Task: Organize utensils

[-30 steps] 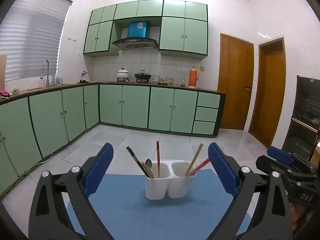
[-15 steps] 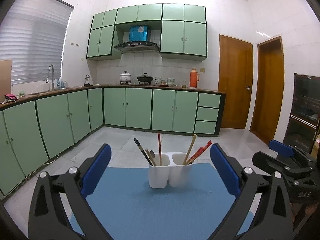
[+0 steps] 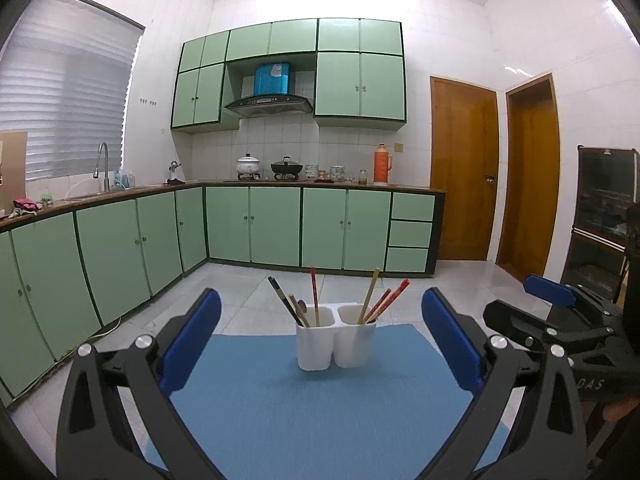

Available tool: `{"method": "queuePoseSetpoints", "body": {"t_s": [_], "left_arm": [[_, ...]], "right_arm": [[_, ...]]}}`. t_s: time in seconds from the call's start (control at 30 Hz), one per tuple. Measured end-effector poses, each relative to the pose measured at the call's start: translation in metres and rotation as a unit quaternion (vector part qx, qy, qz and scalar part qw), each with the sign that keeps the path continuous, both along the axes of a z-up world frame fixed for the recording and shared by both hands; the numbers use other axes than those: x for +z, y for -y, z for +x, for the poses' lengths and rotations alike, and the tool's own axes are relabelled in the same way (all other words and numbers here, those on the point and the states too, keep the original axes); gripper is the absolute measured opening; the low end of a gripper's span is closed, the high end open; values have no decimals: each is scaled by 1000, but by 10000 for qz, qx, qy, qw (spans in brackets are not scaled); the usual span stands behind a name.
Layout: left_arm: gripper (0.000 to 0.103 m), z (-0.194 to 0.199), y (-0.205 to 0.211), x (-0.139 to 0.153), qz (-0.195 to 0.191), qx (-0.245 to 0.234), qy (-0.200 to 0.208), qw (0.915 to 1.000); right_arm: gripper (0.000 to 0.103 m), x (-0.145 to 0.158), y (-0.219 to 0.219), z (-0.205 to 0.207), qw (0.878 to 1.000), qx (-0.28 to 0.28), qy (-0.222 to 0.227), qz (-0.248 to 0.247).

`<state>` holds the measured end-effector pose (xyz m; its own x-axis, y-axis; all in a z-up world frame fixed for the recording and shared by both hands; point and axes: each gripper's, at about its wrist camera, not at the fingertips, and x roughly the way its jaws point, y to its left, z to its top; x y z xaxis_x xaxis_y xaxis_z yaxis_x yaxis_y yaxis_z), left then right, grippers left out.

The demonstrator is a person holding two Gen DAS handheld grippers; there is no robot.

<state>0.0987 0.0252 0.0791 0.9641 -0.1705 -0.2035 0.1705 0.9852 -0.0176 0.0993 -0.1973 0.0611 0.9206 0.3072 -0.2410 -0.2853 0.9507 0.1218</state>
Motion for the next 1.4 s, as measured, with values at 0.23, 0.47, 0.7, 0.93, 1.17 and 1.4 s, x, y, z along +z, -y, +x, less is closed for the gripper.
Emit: {"method": "queuePoseSetpoints", "body": {"t_s": [0.23, 0.47, 0.7, 0.93, 1.17, 1.4], "left_arm": [[98, -8, -1, -4, 75, 17, -21, 10000], [98, -11, -3, -9, 146, 65, -62, 9999], [98, -14, -2, -9, 151, 47, -41, 9999], [97, -16, -2, -10, 138, 35, -51, 9999], [97, -17, -2, -10, 135, 35, -51, 9999], [97, -17, -2, -10, 129, 37, -54, 9999]], "right_arm": [[97, 3, -2, -10, 10000, 33, 58, -20], [97, 3, -4, -11, 9999, 48, 78, -70], [97, 4, -7, -13, 9998, 71, 99, -128], [97, 3, -6, -13, 9998, 73, 96, -131], [97, 3, -5, -14, 9999, 76, 94, -114], [97, 4, -6, -14, 9999, 75, 99, -111]]}}
